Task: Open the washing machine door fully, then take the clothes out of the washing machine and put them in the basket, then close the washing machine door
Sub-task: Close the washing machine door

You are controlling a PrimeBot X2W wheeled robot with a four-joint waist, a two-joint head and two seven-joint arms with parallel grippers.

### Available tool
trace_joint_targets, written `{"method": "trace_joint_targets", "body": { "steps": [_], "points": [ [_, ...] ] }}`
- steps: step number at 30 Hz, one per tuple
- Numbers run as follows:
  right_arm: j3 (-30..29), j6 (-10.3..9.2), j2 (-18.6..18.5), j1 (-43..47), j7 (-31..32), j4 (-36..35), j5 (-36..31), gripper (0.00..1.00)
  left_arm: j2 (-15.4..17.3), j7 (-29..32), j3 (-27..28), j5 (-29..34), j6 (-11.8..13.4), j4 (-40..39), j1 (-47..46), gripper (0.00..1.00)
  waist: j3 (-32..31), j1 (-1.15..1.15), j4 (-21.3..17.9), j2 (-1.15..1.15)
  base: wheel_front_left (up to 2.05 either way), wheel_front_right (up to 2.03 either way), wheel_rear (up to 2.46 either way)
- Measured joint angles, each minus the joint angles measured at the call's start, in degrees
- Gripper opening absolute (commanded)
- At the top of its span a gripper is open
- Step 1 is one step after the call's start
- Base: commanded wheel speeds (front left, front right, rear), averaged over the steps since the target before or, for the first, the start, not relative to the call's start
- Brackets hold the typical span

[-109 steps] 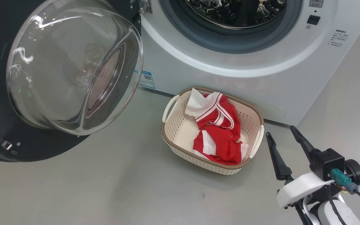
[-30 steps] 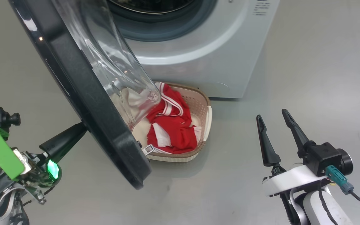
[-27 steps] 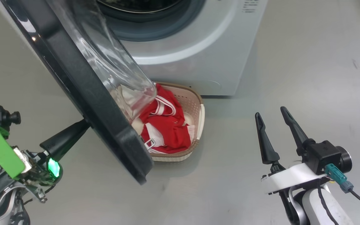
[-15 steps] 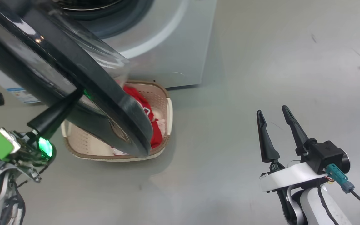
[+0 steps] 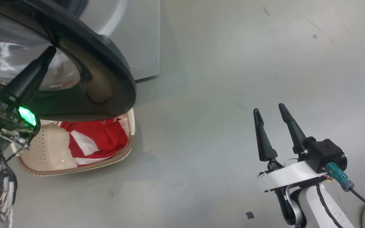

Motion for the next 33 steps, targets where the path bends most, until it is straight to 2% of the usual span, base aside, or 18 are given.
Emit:
{"method": "trace_joint_targets", "body": {
  "steps": [5,14,25,33],
  "points": [
    [0.0,0.01,0.3,-0.3,-0.2,0.5,0.0,1.00,-1.4,-3.1,0.6,0.9,0.3,3.5,-4.2,0.00,1.3,0.00,-2.8,0.00,0.00,0.00,0.00],
    [-0.3,0.03,0.6,-1.1,-0.6,1.0,0.5,1.00,-2.9,-8.2,2.1,3.1,0.3,8.8,-10.5,0.00,3.2,0.00,-4.8,0.00,0.00,0.00,0.00],
    [-0.5,0.54,0.7,-1.8,-0.6,2.0,0.5,1.00,-4.1,-11.7,1.8,5.0,-0.1,15.1,-17.0,0.00,4.0,0.00,-5.0,0.00,0.00,0.00,0.00],
    [-2.1,0.51,0.7,-2.3,-0.7,2.0,0.5,1.00,-5.6,-11.1,-0.7,5.4,-0.7,18.3,-18.3,0.00,4.2,0.00,-3.5,0.00,0.00,0.00,0.00]
  ]
}}
